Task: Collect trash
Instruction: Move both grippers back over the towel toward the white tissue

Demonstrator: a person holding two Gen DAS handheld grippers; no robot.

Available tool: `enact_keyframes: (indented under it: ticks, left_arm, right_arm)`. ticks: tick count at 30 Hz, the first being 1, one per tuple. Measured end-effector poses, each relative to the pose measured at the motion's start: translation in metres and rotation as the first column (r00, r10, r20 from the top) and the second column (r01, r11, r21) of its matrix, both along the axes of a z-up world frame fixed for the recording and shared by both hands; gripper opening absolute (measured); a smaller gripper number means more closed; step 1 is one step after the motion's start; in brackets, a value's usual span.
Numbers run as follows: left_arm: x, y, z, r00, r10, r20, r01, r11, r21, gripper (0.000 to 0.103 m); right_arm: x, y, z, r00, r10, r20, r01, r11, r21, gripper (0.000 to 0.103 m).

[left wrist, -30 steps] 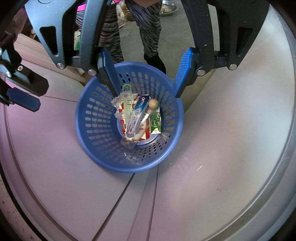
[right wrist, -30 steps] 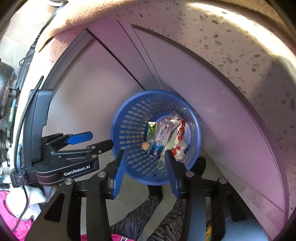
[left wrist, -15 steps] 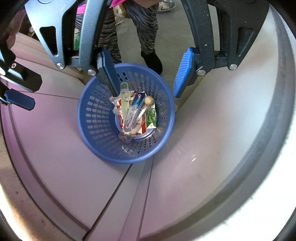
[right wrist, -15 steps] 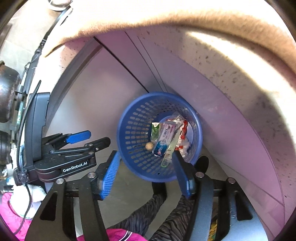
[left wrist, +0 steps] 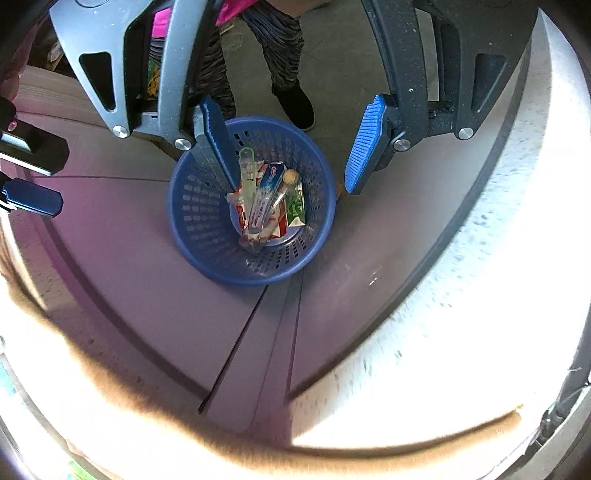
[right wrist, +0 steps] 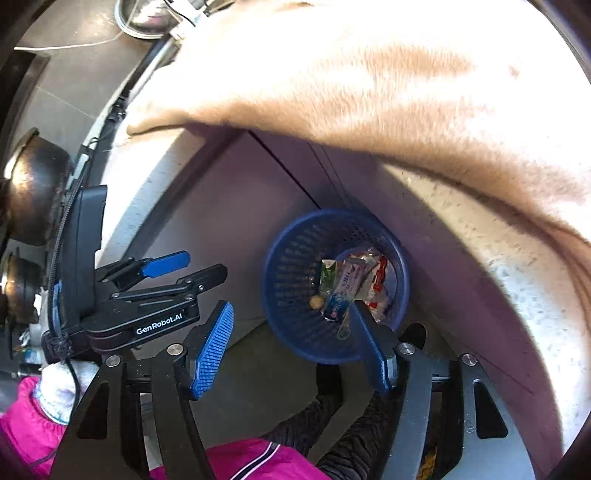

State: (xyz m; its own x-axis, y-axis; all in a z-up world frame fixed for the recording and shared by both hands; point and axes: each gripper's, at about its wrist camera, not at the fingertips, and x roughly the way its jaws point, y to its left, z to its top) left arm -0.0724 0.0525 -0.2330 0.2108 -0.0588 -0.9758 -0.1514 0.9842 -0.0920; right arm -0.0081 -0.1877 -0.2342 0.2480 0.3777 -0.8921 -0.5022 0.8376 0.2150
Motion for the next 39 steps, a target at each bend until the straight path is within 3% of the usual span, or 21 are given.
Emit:
enact_keyframes:
  ticks: [16,25,32,39]
  left_arm:
    - [0.012,-0.007,0.073,0.989,-0.003,0.146,-0.002,0.999,0.035,0.061]
    - [0.036,-0.009,0.099,0.978,0.018,0.206,-0.028,0.998,0.047,0.061]
    - [0.065,-0.012,0.114,0.968,0.028,0.248,-0.041,0.998,0.048,0.061]
    - [0.093,-0.015,0.123,0.962,0.044,0.269,-0.055,0.998,0.031,0.061]
  right_arm:
    - [-0.008,-0.012,0.08,0.982,0.059,0.18,-0.071,0.996,0.063,0.064]
    - [0.01,-0.021,0.107,0.968,0.064,0.243,-0.084,0.994,0.073,0.064]
    - [0.027,-0.02,0.127,0.941,0.098,0.324,-0.106,0.994,0.008,0.064]
    - [0.059,-0.028,0.135,0.932,0.058,0.359,-0.063,0.998,0.002,0.071]
